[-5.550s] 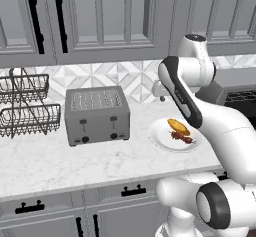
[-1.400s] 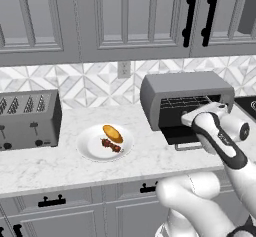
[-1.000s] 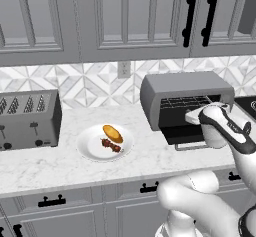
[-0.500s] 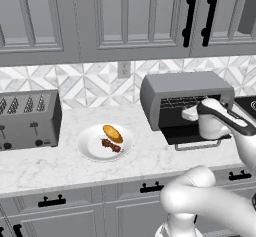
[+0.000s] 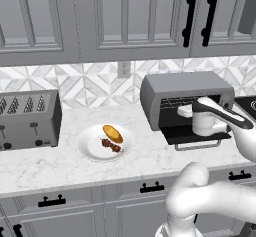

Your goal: Pick up the kebab skewer and baguette bread, and place them inside the toaster oven. Close the toaster oven door and start by setting the timer.

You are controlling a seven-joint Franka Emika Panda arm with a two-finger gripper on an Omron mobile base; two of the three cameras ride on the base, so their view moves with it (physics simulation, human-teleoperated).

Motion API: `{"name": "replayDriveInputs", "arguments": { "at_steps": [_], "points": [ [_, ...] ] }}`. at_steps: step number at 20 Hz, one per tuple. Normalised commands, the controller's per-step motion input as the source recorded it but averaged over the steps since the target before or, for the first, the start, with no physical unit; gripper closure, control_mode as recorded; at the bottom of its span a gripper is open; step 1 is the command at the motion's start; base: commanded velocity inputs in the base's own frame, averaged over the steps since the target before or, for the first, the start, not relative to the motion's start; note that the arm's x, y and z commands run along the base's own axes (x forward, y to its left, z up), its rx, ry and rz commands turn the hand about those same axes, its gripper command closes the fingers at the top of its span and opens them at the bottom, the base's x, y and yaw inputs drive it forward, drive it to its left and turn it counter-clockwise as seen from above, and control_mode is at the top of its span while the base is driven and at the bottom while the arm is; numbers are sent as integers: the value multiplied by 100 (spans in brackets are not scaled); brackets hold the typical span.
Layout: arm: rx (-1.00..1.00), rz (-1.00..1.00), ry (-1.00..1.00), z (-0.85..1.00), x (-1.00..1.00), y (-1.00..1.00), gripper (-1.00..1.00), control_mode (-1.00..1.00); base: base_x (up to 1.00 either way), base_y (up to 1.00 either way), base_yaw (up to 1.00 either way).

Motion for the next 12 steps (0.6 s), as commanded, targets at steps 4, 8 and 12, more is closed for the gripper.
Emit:
{"name": "replayDriveInputs", "arguments": {
  "at_steps": [4, 8, 12],
  "points": [
    [0, -1, -1, -27, 38, 0, -100, -100, 0, 0, 0],
    [0, 0, 0, -19, 43, -6, -100, -100, 0, 0, 0],
    [0, 0, -1, -6, 31, -17, -100, -100, 0, 0, 0]
  ]
}}
